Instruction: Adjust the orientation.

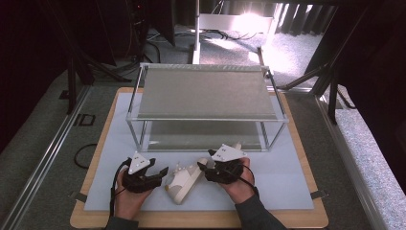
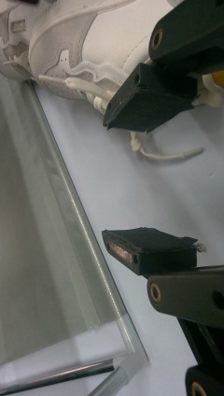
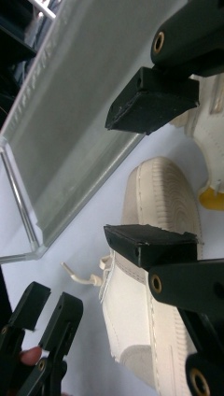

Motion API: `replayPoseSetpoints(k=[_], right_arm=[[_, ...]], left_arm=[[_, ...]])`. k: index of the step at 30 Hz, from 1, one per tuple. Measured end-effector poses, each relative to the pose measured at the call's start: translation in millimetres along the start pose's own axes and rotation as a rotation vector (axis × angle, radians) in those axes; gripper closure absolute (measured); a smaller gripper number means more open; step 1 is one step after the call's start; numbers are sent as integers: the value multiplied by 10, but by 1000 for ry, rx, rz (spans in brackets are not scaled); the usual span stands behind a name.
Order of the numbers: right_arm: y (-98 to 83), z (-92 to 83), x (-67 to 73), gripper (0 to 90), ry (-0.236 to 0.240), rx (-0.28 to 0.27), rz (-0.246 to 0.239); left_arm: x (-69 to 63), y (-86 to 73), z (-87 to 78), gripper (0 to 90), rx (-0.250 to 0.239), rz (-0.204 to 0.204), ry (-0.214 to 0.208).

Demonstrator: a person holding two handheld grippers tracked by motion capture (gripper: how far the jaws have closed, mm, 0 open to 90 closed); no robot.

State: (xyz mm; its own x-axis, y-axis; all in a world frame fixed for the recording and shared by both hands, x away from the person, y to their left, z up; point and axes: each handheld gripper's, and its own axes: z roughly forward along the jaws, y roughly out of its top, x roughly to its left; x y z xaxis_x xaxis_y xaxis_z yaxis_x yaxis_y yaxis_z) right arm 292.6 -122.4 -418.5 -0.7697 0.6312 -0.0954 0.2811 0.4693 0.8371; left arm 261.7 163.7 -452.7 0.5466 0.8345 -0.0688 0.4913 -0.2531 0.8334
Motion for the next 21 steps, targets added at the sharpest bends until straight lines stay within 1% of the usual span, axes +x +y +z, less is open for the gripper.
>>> replayPoseSetpoints(k=[2, 6, 14, 17, 19, 21], right_arm=[[-29, 32, 7, 420, 4, 19, -4], [-70, 2, -4, 424, 14, 9, 8], [-180, -97, -33, 431, 32, -10, 27], [-203, -116, -35, 436, 35, -14, 25], [-217, -125, -38, 438, 38, -16, 24], [-235, -135, -44, 441, 43, -18, 22]], left_arm=[[-11, -5, 0, 394, -1, 5, -7], [-23, -4, 5, 394, 2, 10, -12], [-110, 12, 27, 411, 16, 40, -61], [-132, 13, 53, 430, 30, 53, -73], [-136, 9, 80, 453, 43, 52, -80], [-142, 5, 101, 482, 48, 50, -97]])
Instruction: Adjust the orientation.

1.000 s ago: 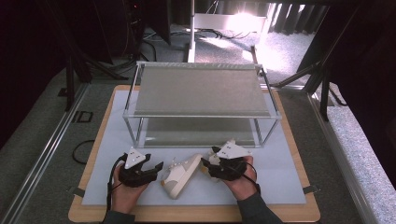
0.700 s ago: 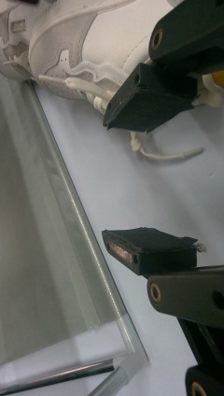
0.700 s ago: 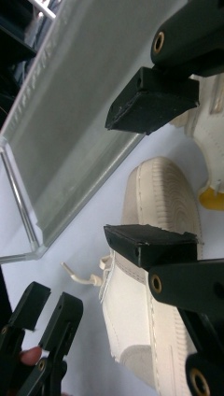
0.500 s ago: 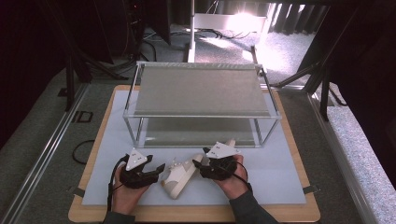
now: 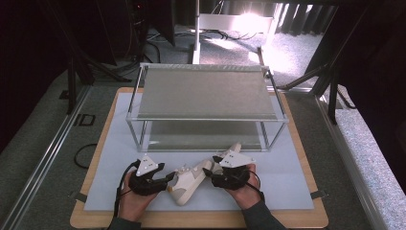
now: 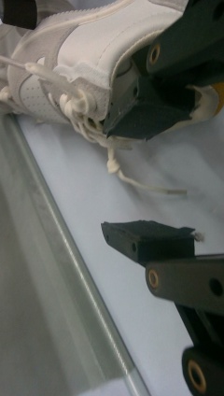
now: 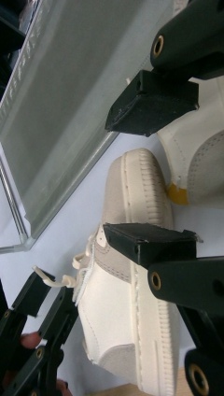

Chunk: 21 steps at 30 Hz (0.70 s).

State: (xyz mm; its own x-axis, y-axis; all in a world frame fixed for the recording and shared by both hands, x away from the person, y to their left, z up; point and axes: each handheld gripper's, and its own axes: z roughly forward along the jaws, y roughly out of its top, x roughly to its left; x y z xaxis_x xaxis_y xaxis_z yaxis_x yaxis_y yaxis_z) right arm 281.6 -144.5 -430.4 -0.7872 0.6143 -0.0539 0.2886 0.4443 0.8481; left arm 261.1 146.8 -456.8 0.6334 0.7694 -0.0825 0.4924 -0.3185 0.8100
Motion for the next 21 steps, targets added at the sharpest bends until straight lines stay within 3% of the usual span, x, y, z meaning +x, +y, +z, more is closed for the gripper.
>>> replayPoseSetpoints(k=[8, 16, 21], right_arm=[[-37, -15, -17, 445, 14, -8, 13], [-44, -13, -18, 445, 14, -13, 19], [-43, -11, -19, 445, 14, -14, 18]], left_arm=[[15, 36, 112, 633, 15, 26, -93], [85, 52, 170, 722, 35, 10, -170], [96, 56, 182, 795, 37, 22, -209]])
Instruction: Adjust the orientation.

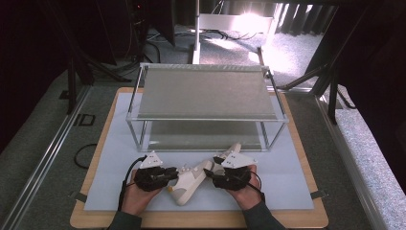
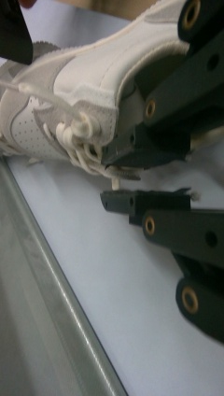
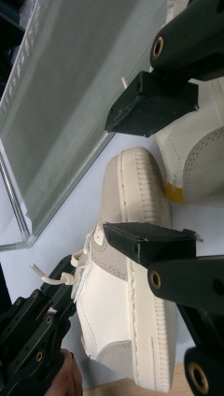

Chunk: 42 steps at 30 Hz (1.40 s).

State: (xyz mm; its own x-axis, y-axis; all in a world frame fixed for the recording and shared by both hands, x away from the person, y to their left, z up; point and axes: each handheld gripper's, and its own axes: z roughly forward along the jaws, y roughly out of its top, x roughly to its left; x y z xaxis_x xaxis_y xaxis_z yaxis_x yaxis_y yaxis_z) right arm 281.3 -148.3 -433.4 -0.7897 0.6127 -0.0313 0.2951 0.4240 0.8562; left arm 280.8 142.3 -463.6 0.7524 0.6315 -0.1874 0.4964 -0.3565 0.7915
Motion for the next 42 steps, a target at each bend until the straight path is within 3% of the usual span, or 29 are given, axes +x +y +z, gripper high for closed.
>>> replayPoseSetpoints(k=[4, 10, 23, 27, 34, 37, 42], right_arm=[[-4, 2, -2, 445, 2, -4, 3], [-24, -11, -8, 403, -8, -8, 2], [-101, -15, -35, 379, -26, 24, -6], [-108, -8, -11, 404, -52, 34, -40], [-110, -6, -9, 405, -54, 34, -42], [-110, -5, -10, 405, -53, 34, -42], [-113, -9, -10, 405, -51, 35, -37]], left_arm=[[-17, 15, 2, 882, 8, 20, 6], [-73, 43, -26, 896, 14, 35, 36], [-106, 76, -129, 898, -39, 3, 38], [-90, 90, -221, 898, -69, -15, 70], [-25, 72, -382, 899, -114, -57, 137], [-9, 52, -422, 899, -115, -77, 139], [-15, 27, -435, 896, -117, -67, 127]])
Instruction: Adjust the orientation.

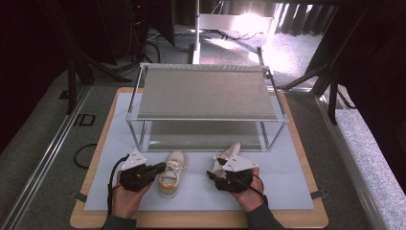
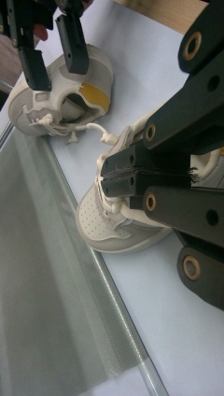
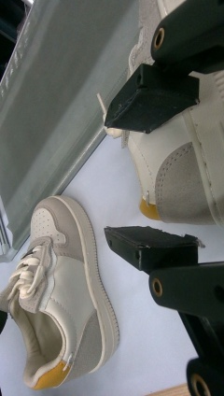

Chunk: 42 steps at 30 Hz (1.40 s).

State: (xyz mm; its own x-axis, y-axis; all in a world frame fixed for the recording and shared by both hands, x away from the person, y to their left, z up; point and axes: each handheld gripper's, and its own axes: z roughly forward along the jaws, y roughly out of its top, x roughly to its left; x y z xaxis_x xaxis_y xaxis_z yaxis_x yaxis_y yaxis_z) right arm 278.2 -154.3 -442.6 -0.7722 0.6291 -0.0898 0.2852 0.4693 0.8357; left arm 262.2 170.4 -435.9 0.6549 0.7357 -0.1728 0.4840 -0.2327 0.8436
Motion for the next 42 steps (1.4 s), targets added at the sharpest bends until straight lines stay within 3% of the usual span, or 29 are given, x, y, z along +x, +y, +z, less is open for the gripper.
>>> replayPoseSetpoints(k=[5, 9, 14, 24, 30, 37, 42], right_arm=[[-2, -3, 1, 405, -1, 1, -3], [-2, -4, -2, 405, 1, 1, -3], [-7, -16, -7, 405, 3, 0, -4], [-14, -28, -14, 404, 6, -2, -7], [-17, -35, -11, 404, 3, -3, -8], [-25, -51, -20, 405, 7, -8, -7], [-38, -80, -44, 414, 18, -20, 17]], left_arm=[[5, -16, 3, 848, -11, 19, -33], [-19, -27, -6, 643, -20, 39, -77], [-107, -90, -32, 454, -26, 74, -75], [-188, -194, -86, 184, -15, 121, -70], [-202, -242, -22, 157, 20, 137, -83], [-173, -300, 71, 172, 60, 123, -68], [-171, -299, 71, 215, 55, 101, -56]])
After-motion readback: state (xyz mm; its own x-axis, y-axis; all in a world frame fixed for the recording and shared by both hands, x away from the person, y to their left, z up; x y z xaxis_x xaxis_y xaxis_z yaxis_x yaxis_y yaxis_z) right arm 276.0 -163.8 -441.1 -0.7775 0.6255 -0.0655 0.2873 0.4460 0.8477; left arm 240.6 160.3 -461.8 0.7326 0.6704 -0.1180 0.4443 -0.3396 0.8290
